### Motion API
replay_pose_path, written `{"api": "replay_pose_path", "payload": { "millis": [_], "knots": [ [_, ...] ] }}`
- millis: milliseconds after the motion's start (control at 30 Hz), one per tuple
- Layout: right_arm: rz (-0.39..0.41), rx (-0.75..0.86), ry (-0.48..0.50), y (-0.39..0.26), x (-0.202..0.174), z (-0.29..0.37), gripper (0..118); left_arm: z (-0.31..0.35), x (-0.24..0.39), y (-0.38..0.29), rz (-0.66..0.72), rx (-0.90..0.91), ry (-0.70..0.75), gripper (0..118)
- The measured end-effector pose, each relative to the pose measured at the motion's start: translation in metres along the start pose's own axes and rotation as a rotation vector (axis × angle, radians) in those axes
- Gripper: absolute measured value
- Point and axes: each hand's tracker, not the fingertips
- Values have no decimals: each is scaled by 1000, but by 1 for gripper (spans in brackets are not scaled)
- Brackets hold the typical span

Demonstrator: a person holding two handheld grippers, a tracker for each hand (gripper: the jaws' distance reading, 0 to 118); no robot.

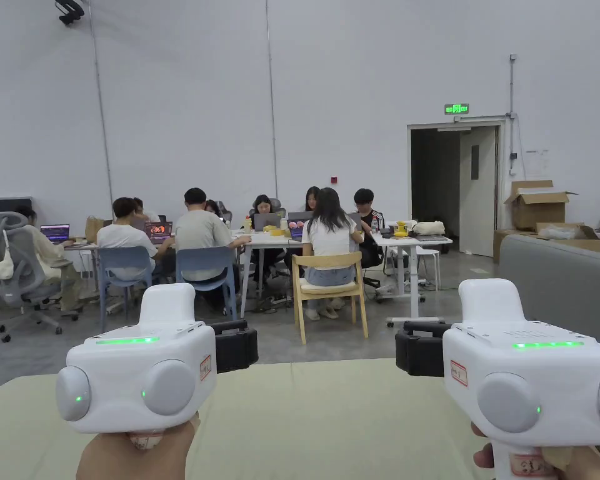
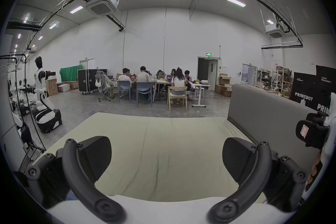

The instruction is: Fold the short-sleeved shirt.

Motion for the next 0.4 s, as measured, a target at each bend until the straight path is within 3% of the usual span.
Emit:
{"api": "replay_pose_path", "payload": {
  "millis": [200, 400],
  "knots": [
    [-5, -5, -15, -1, -1, 0, 118, 0, 2, -2, -1, -7, -6, 118],
    [-61, 10, 7, 1, 9, 4, 118, 0, 2, -1, 1, -8, -1, 118]
  ]
}}
